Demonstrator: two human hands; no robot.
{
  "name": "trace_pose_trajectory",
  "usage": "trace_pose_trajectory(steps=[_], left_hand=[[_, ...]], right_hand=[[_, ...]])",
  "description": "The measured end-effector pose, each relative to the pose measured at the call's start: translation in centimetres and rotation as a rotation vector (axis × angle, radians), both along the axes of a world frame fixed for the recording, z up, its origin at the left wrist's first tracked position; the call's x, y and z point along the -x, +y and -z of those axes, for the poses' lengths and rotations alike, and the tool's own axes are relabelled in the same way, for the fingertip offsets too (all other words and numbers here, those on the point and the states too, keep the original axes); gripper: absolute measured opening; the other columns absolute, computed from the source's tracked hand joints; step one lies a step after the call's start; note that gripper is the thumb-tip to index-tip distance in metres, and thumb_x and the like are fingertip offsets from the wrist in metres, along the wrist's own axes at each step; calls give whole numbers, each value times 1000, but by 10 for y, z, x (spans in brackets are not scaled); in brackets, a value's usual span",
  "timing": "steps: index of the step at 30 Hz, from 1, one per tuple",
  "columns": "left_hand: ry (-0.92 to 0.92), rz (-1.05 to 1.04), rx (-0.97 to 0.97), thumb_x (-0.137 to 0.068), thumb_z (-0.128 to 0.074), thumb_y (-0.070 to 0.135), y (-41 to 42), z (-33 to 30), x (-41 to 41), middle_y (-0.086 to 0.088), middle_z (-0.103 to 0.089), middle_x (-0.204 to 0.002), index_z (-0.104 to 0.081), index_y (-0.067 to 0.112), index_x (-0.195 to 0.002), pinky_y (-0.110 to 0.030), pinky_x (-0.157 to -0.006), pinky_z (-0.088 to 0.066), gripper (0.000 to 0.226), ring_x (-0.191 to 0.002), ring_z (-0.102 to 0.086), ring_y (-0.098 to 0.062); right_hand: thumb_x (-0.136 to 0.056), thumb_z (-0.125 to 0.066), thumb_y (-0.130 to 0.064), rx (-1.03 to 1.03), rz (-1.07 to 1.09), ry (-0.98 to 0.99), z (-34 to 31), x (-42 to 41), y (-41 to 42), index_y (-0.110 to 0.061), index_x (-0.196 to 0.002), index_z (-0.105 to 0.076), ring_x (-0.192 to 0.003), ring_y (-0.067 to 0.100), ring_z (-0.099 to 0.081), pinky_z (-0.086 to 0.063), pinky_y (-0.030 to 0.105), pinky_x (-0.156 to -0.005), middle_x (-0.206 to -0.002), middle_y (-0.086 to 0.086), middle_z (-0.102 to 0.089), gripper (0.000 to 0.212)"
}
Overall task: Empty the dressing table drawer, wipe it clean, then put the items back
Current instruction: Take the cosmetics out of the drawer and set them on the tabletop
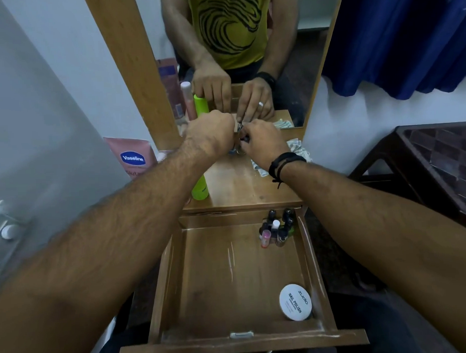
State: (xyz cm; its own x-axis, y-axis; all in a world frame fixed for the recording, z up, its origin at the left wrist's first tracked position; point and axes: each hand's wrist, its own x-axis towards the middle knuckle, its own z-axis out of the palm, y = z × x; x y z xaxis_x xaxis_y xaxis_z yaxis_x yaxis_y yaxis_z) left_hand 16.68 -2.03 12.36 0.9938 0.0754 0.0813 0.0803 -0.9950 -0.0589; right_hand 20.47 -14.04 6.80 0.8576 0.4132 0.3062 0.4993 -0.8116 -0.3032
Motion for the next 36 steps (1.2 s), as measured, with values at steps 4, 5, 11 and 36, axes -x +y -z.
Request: trace_pose_trajectory(steps=[4, 5, 11, 36], left_hand=[[-13, 15, 12, -96, -61, 23, 3, 5, -4, -10, -60, -102, -64, 16, -116, -41, -70, -47, 22, -99, -63, -33], [-15, 17, 13, -96, -61, 23, 3, 6, -5, -11, -62, -107, -64, 15, -116, -41, -69, -45, 21, -99, -63, -33], [-31, 18, 56, -97, -60, 20, 8, 9, -10, -10, -56, -96, -66, 13, -111, -40, -68, -45, 17, -97, -62, -34], [-148, -1, 72, -97, -62, 21, 8, 7, -2, -5, -53, -88, -67, 17, -110, -43, -64, -52, 15, -79, -54, -25]], right_hand=[[-93, -57, -20, 13, 9, -13, 10, -5, 4, -10, -102, -68, -97, 30, -61, -48, 43, -84, -107, 11, -64, 17], [-93, -57, -21, 7, 13, -16, 12, -7, 5, -11, -103, -68, -97, 30, -61, -49, 43, -85, -108, 10, -64, 18], [-92, -57, -21, 1, 22, -13, 21, -10, 9, -13, -108, -67, -98, 32, -59, -49, 46, -87, -114, 8, -59, 20], [-94, -60, -28, -58, 49, -7, 13, 5, -3, -18, -122, -61, -107, 23, -56, -50, 41, -94, -119, 3, -58, 30]])
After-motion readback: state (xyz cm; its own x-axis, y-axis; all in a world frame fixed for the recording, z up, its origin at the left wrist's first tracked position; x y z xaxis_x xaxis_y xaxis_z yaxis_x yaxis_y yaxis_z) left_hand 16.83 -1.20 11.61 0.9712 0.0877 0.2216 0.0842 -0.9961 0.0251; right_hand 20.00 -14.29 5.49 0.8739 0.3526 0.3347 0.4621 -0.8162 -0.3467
